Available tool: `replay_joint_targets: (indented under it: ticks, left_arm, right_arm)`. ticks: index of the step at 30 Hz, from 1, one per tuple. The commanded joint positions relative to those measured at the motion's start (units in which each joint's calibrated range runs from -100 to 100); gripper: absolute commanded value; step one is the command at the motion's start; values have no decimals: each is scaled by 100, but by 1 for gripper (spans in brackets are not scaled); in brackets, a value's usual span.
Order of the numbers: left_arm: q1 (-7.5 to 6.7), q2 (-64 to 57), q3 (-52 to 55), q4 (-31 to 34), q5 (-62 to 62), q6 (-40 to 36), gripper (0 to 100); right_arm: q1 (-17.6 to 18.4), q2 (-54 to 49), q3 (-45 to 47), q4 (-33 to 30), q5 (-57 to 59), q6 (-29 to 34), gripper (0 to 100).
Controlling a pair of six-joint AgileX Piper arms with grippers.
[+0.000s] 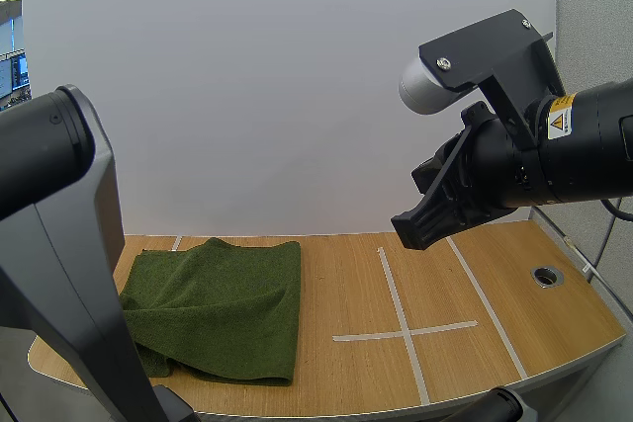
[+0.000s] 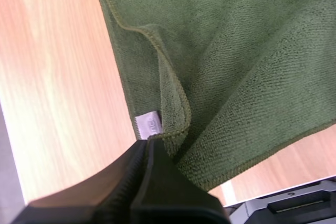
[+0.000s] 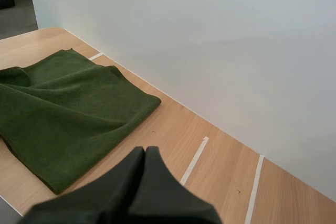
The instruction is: Fold the towel
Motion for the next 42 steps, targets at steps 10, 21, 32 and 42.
replay_joint_targets:
  ticks: [10,21,32,42]
  left_arm:
    - [10,-32,6,-1,-387,94,0]
    - [43,253,6,-23,-350,94,0]
    - [62,703,31,-31,-111,94,0]
    - [283,1070,31,-7,-414,153,0]
  right_arm:
    - [-22,-76,-17,16,0,-22,0]
    - [-22,-76,-17,16,0,-22,0]
    - [-22,-76,-17,16,0,-22,0]
    - [-22,-76,-17,16,0,-22,0]
